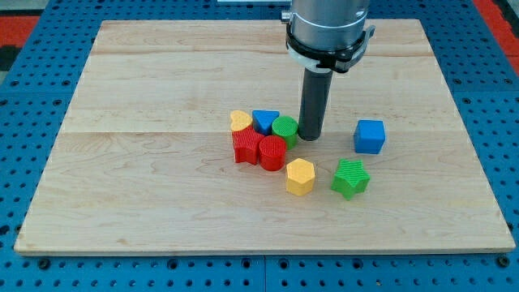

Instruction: Keep the yellow hexagon at the bottom of the red star

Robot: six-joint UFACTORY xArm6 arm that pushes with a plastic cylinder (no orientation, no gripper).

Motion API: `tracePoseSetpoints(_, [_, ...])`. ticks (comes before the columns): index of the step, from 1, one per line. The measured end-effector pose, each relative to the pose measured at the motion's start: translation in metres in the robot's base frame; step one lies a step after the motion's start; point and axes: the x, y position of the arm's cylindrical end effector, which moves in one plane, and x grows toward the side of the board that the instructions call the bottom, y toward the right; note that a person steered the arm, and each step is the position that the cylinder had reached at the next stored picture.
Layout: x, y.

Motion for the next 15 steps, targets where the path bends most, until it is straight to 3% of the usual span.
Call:
tracePoseSetpoints(2, [0.000, -0.008])
tracePoseSetpoints(5, [0.070, 0.140])
tracePoseSetpoints(7, [0.111, 0.054])
tracePoseSetpoints(8, [0.095, 0.055])
tracePoseSetpoints(9, [0.094, 0.111])
tracePoseSetpoints(10, [0.055, 0.111])
tracePoseSetpoints(12, [0.098, 0.040])
tracePoseSetpoints(15, [0.067, -0.041])
